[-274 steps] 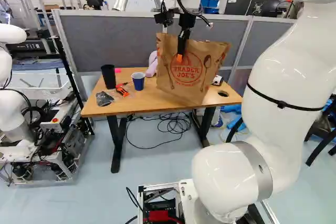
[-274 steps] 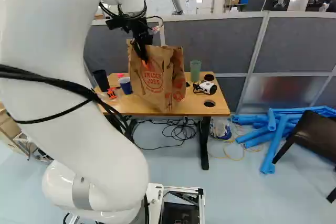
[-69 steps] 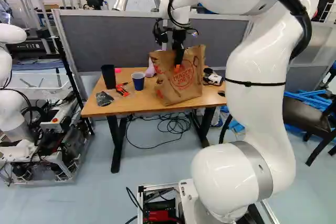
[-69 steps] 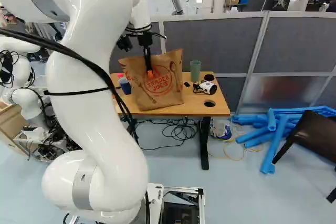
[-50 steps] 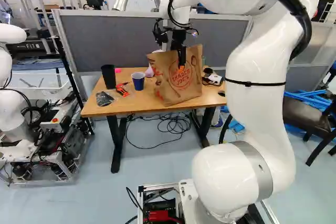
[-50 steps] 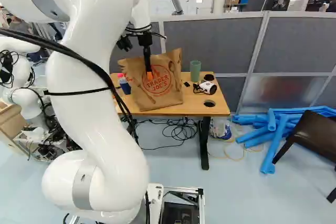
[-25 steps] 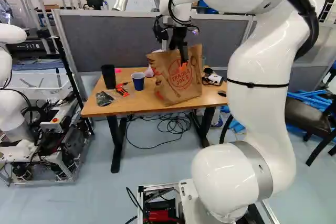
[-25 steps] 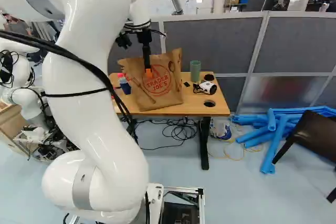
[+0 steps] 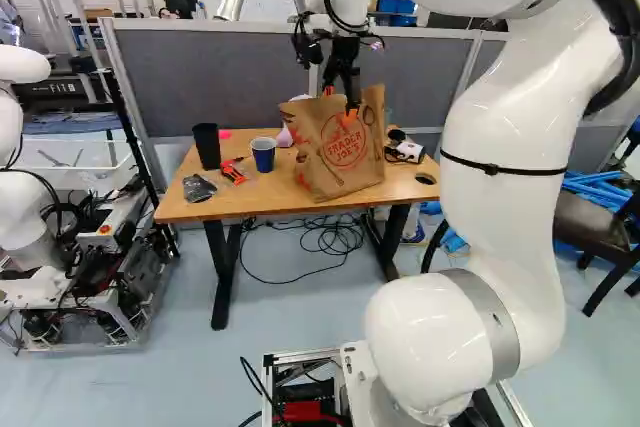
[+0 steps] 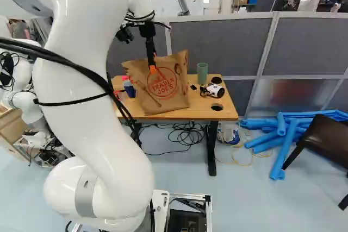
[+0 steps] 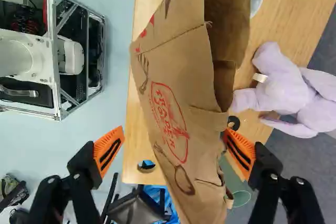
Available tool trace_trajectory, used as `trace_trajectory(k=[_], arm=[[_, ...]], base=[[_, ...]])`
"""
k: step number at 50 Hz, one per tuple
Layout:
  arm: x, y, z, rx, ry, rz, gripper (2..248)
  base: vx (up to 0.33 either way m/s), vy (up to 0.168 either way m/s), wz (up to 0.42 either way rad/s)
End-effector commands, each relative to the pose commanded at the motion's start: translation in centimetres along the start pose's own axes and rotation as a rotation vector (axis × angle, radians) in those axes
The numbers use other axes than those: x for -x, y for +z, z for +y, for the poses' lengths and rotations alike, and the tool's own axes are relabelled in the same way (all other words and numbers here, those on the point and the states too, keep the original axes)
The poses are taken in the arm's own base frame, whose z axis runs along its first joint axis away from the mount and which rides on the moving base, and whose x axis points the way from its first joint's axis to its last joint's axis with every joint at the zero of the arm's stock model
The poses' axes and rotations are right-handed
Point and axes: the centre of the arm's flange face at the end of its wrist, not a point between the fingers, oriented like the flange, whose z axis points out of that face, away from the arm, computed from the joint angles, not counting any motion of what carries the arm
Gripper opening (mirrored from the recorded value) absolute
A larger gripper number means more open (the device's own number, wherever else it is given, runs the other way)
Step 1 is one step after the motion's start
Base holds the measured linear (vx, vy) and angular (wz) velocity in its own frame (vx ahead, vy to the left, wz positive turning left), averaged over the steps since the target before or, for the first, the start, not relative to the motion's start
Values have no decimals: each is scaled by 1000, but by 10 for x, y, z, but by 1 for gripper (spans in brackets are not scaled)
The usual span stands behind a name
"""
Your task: Pick up the bag on the ground and place it on the table
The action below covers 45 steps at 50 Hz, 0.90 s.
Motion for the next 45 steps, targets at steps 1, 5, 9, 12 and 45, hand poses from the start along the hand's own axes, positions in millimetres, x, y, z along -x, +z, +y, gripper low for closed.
trace_trajectory(k=[1,5,9,12,45], arm=[[0,-2,0,3,0,0,247],[0,-8,-2,14,0,-2,247],[-1,-14,-4,25,0,-4,247],[-1,-19,-6,33,0,-5,247],[-3,-58,-18,103,0,-16,247]], base=[[0,0,0],[0,0,0],[0,0,0],[0,0,0],[0,0,0]])
